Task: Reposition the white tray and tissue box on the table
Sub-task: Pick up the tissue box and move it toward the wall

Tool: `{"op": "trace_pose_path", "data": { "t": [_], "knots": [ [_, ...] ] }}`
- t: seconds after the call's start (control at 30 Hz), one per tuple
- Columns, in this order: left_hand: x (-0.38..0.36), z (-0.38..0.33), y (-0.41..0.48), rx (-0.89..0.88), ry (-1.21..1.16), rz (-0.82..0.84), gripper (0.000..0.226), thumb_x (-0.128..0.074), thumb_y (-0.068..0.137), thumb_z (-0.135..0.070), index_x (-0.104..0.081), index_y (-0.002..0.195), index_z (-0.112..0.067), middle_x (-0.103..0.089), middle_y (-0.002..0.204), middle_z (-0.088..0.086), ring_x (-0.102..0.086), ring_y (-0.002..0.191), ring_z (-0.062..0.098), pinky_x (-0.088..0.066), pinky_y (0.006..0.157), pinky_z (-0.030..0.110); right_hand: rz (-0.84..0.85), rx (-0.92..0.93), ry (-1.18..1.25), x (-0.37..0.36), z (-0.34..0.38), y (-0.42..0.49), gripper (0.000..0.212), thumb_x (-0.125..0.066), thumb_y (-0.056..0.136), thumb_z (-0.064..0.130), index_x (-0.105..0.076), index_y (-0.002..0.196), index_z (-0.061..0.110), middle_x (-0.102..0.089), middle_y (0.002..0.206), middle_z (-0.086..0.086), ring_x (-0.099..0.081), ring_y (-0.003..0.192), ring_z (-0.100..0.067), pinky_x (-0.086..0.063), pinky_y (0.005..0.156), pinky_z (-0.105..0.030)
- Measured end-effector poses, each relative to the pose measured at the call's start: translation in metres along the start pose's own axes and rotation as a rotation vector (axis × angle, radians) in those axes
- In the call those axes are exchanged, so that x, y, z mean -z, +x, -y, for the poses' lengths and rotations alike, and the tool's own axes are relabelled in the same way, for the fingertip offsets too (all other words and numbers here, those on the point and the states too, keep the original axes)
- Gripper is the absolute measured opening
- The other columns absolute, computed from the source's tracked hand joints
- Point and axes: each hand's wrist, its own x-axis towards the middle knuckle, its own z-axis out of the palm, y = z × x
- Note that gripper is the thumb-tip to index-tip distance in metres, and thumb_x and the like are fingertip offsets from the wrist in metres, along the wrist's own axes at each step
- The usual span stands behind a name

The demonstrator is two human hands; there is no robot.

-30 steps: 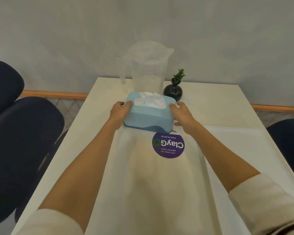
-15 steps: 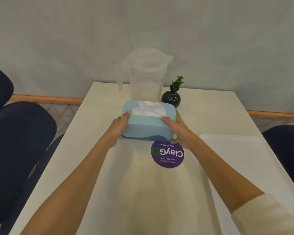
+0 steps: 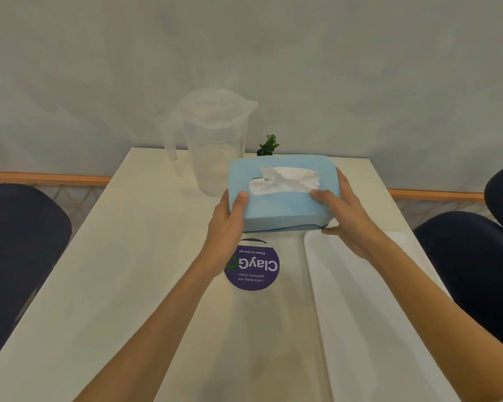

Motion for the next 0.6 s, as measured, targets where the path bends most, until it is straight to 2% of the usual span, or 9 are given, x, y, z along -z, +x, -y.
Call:
{"op": "trace_pose_path", "data": {
  "t": [0.07, 0.17, 0.3, 0.47, 0.53, 0.6],
  "knots": [
    [-0.030, -0.006, 0.003, -0.029, 0.014, 0.020, 0.051, -0.037, 0.090, -0.061, -0.039, 0.135, -0.037, -0.057, 0.122, -0.008, -0.055, 0.110, 0.012, -0.047, 0.092, 0.031, -0.018, -0.002, 0.014, 0.031, 0.001, 0.003, 0.070, -0.063, 0.085, 0.042, -0.022, 0.141, 0.051, -0.040, 0.142, 0.009, -0.047, 0.122, -0.022, -0.048, 0.093, -0.058],
    [-0.074, -0.014, 0.014, -0.046, 0.024, 0.034, 0.050, -0.037, 0.090, -0.060, -0.039, 0.135, -0.038, -0.056, 0.118, -0.009, -0.054, 0.102, 0.003, -0.045, 0.081, 0.024, -0.028, -0.003, 0.036, 0.076, 0.000, 0.013, 0.068, -0.064, 0.082, 0.042, -0.026, 0.137, 0.055, -0.042, 0.141, 0.015, -0.047, 0.121, -0.018, -0.048, 0.093, -0.057],
    [-0.128, -0.011, 0.042, 0.008, 0.068, 0.072, 0.058, -0.037, 0.089, -0.062, -0.034, 0.140, -0.037, -0.053, 0.126, -0.006, -0.052, 0.112, 0.015, -0.044, 0.097, 0.036, -0.056, -0.046, 0.057, 0.124, -0.011, 0.037, 0.066, -0.063, 0.083, 0.040, -0.028, 0.137, 0.054, -0.043, 0.138, 0.014, -0.046, 0.121, -0.019, -0.047, 0.093, -0.059],
    [-0.179, 0.003, 0.078, 0.115, 0.134, 0.101, 0.060, -0.033, 0.090, -0.061, -0.035, 0.140, -0.028, -0.050, 0.121, -0.004, -0.049, 0.106, 0.017, -0.035, 0.086, 0.030, -0.087, -0.146, 0.082, 0.161, -0.032, 0.076, 0.065, -0.062, 0.085, 0.035, -0.029, 0.139, 0.048, -0.040, 0.140, 0.004, -0.044, 0.123, -0.028, -0.044, 0.093, -0.063],
    [-0.192, 0.010, 0.091, 0.151, 0.158, 0.112, 0.060, -0.032, 0.091, -0.061, -0.036, 0.139, -0.026, -0.049, 0.119, -0.003, -0.049, 0.104, 0.018, -0.035, 0.084, 0.030, -0.088, -0.184, 0.084, 0.171, -0.040, 0.089, 0.063, -0.062, 0.085, 0.035, -0.031, 0.138, 0.047, -0.042, 0.139, 0.002, -0.046, 0.120, -0.028, -0.046, 0.091, -0.059],
    [-0.201, 0.016, 0.103, 0.188, 0.180, 0.124, 0.061, -0.032, 0.091, -0.061, -0.038, 0.137, -0.024, -0.051, 0.120, 0.000, -0.050, 0.105, 0.019, -0.037, 0.082, 0.030, -0.087, -0.223, 0.082, 0.177, -0.049, 0.101, 0.063, -0.062, 0.084, 0.035, -0.032, 0.138, 0.046, -0.044, 0.136, 0.002, -0.049, 0.114, -0.026, -0.048, 0.083, -0.051]
  ]
}}
